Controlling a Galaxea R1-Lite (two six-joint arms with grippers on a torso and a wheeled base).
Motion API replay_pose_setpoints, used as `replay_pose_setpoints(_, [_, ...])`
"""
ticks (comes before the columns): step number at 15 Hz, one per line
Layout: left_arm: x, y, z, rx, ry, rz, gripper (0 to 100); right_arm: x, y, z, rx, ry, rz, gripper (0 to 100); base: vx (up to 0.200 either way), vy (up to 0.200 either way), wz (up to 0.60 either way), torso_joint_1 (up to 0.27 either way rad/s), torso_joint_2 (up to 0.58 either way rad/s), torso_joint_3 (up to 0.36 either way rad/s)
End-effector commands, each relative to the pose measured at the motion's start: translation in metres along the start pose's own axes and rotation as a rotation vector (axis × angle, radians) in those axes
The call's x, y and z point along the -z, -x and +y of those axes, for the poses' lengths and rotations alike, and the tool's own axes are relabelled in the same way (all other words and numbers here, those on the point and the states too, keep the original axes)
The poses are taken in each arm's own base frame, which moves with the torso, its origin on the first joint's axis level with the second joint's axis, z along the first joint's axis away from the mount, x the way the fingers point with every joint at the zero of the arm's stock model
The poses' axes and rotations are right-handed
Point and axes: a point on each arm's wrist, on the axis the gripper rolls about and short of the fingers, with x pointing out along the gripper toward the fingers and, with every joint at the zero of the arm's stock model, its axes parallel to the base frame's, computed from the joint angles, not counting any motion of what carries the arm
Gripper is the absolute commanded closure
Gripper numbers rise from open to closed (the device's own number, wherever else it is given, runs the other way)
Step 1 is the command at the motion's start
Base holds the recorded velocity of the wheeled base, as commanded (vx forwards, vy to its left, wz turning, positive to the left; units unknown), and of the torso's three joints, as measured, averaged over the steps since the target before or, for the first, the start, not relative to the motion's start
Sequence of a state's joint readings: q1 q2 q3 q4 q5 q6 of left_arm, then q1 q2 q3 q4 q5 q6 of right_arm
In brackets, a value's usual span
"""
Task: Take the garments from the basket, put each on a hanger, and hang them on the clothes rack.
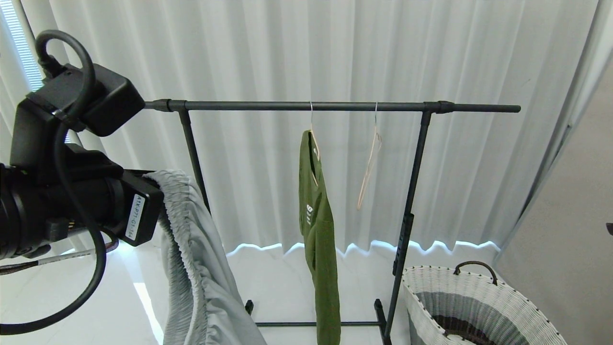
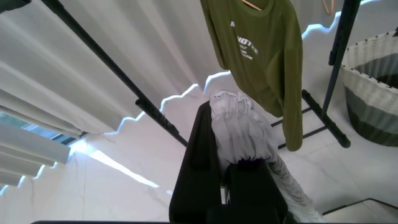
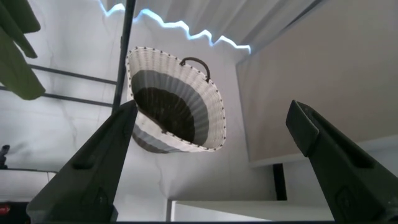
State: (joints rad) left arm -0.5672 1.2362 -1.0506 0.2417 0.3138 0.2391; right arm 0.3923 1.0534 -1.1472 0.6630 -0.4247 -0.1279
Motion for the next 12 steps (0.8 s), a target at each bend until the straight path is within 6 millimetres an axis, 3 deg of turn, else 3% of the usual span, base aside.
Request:
replay_pose_setpoints(1, [-0.0005,0.0001,0.0001,-0.001,0.0,-0.002,100,0.0055,-0.0001,0.0008,0.0,0.004,-0.002,0,0.0,0.2,0.0,0.032,-0.06,-0.046])
replay_pose_setpoints(7, [-0.0001,-0.001,-0.0004,0.0,-0.001,0.002,100,0.0076,-0.0009,0.0014,0.001,0.002,-0.006,0,0.0,0.2,0.0,0.013,-0.01,-0.007])
replay_pose_setpoints(12, [-0.0002,0.0,-0.0003,0.001,0.001,-0.001,100,0.0071,-0.0032,0.0024,0.0,0.0,0.001,0,0.0,0.0,0.0,0.0,0.0,0.0])
